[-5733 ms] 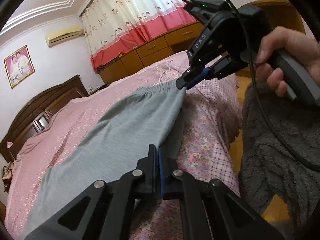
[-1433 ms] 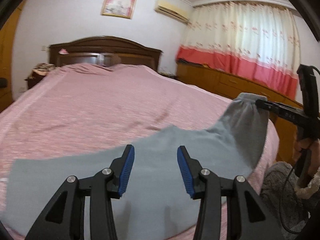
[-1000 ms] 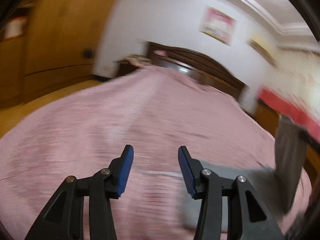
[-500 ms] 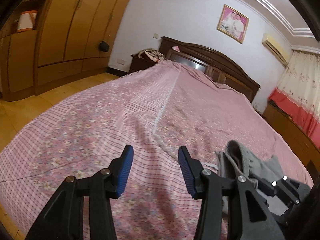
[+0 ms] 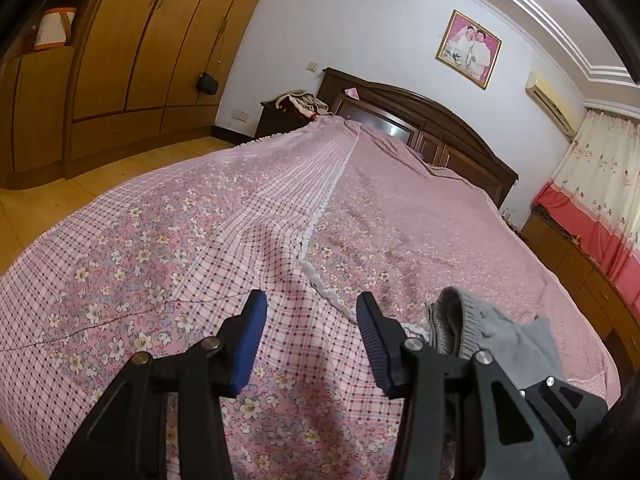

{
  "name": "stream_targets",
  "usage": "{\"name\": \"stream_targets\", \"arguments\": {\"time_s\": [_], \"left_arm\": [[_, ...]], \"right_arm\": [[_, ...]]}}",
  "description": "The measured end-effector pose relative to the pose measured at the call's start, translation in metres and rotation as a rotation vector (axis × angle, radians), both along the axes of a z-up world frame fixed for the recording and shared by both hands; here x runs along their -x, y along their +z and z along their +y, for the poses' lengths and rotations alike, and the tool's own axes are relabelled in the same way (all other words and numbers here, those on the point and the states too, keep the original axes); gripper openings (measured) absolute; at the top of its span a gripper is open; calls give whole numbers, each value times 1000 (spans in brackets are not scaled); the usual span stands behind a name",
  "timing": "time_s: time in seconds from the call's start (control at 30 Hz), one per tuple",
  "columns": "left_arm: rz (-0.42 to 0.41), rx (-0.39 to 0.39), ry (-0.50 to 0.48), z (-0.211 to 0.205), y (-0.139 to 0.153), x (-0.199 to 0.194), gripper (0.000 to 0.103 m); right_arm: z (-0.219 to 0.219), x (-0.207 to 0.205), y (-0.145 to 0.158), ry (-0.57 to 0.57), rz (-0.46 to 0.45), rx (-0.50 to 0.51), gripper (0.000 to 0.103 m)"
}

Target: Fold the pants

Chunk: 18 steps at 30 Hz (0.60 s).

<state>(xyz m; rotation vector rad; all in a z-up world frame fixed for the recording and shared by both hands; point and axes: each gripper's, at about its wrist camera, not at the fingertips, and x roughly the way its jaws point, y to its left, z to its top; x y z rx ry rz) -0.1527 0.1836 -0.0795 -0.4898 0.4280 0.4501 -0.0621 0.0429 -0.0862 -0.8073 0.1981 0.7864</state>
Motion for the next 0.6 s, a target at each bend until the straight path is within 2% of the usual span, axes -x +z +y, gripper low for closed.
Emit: {"name": "stream_targets", "arguments": {"time_s": [0.13,0.3,0.47,0.53,0.6], "left_arm": [[8,-8,-12,-3,0,-4,49],[41,-33,-40,-12,5,-17,49],[31,-60,-42,-23,18,-30,49],[17,-74,-60,-32,24,-41,49],[25,-78,-91,-45,27,-56,49]], "right_arm": [[2,-1,-6,-1,0,3,18],[-2,17,-6,52,-19,-14,34],[-41,24,34,121,194,-259,39],[-60,15,46,122,272,-298,39],[-80,4,54,101,311,-313,39]]}}
